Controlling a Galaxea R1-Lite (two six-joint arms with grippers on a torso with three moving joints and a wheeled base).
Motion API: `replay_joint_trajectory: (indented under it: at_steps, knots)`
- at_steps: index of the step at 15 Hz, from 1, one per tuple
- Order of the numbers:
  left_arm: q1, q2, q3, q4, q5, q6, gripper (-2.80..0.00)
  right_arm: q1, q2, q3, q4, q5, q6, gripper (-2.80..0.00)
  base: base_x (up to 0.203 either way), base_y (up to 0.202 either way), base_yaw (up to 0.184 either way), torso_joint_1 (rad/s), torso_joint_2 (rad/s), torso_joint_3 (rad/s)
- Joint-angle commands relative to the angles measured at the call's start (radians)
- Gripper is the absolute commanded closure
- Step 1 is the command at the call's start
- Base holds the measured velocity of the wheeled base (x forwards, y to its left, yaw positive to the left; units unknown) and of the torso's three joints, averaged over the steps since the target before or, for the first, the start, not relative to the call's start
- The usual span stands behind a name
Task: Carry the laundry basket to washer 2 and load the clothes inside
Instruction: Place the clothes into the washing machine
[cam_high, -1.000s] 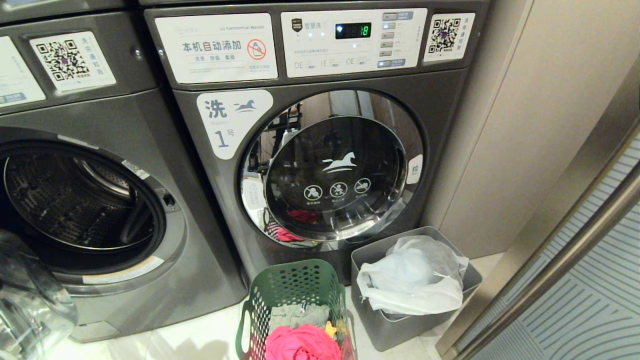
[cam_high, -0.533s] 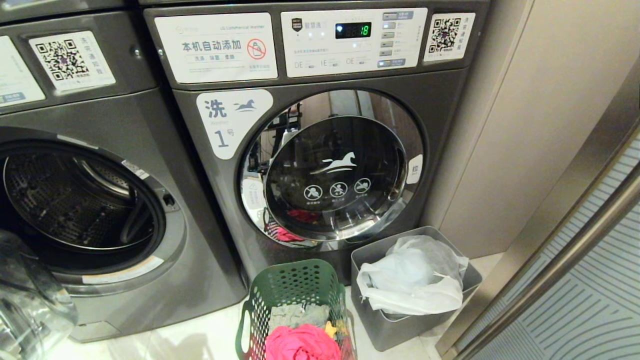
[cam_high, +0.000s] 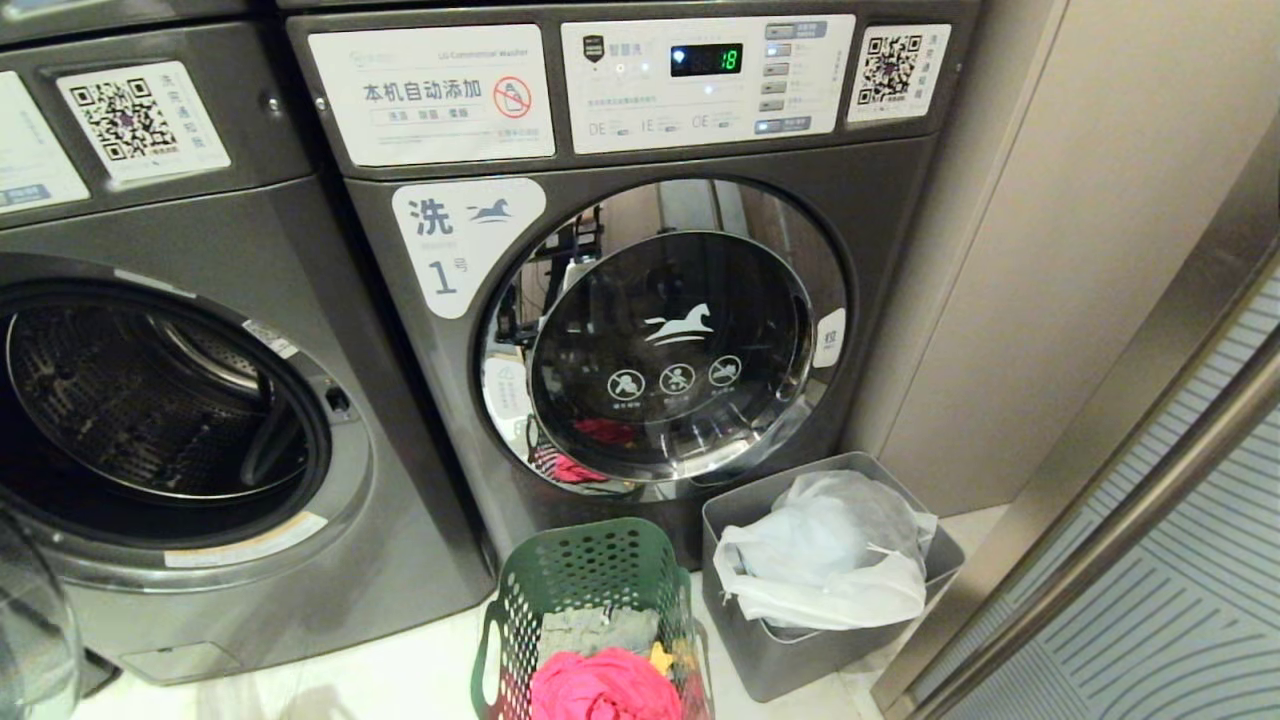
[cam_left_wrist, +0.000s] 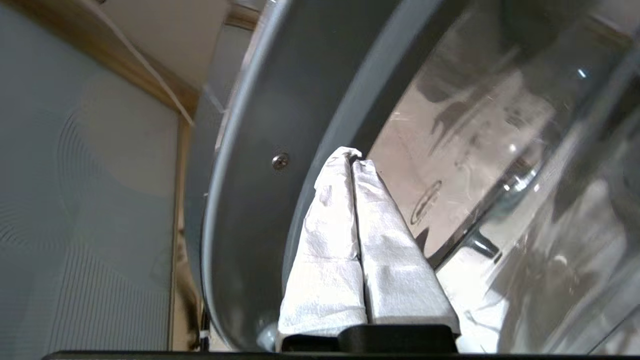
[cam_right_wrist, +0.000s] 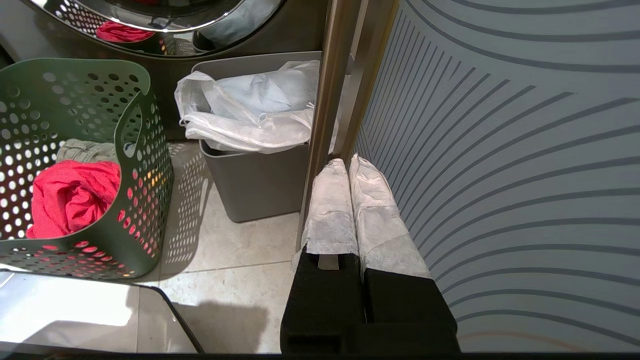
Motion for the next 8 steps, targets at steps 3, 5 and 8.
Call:
replay_joint_trajectory:
  at_steps: [3,5,8]
  knots:
    - [0.204,0.151,-0.149,0.000,-0.016,-0.007,0.00,0.000,0.002,-0.001,0.002,0.000,-0.001,0.00,0.000,0.000,0.000,0.000,0.00,0.000]
    - [0.293,0.244,-0.247,0.004,-0.026,-0.017,0.00,0.000,0.002,-0.001,0.002,0.000,-0.001,0.00,0.000,0.000,0.000,0.000,0.00,0.000]
    - [0.392,0.365,-0.383,0.001,-0.029,-0.020,0.00,0.000,0.002,-0.001,0.002,0.000,-0.001,0.00,0.000,0.000,0.000,0.000,0.00,0.000]
